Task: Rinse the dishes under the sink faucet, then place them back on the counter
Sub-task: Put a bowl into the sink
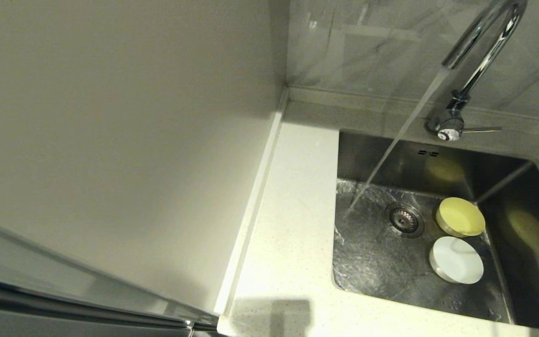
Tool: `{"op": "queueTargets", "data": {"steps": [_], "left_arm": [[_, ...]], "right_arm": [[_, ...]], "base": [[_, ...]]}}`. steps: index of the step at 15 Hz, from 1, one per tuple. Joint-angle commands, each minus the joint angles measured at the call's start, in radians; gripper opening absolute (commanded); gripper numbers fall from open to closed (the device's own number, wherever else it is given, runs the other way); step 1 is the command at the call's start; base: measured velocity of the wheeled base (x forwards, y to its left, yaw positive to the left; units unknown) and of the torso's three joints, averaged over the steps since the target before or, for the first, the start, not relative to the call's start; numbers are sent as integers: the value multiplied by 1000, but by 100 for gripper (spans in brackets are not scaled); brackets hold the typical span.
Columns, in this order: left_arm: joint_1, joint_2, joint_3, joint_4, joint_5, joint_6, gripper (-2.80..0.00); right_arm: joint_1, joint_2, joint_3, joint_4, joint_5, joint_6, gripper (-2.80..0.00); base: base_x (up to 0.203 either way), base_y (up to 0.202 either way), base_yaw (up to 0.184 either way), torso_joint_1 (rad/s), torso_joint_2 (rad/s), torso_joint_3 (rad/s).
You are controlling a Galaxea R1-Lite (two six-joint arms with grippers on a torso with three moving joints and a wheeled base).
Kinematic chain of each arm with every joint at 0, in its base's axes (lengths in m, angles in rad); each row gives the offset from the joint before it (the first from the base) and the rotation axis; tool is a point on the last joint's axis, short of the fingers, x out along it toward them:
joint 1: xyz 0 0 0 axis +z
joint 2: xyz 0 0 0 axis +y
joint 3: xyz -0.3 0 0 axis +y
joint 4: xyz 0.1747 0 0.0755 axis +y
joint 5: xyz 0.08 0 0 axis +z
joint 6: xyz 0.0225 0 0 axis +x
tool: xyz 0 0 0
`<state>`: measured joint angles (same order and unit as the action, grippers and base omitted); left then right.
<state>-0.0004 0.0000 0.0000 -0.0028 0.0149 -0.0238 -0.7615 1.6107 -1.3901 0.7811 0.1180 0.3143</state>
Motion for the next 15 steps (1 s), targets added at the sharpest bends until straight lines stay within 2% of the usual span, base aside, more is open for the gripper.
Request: {"op": "queueTargets", "data": {"steps": [1, 7, 15], "left_arm": [[0, -3, 0, 0, 0, -1, -280], [0, -3, 0, 0, 0, -1, -280], [0, -3, 0, 0, 0, -1, -280]], "right_arm": [[-54, 49, -4, -2, 0, -19, 0], [-191, 185, -8, -9, 3, -89, 0], [-195, 247, 2, -34, 14, -121, 0]], "base": [[0, 0, 0, 0, 0, 0], [0, 0, 0, 0, 0, 0], [0, 0, 0, 0, 0, 0]]}}
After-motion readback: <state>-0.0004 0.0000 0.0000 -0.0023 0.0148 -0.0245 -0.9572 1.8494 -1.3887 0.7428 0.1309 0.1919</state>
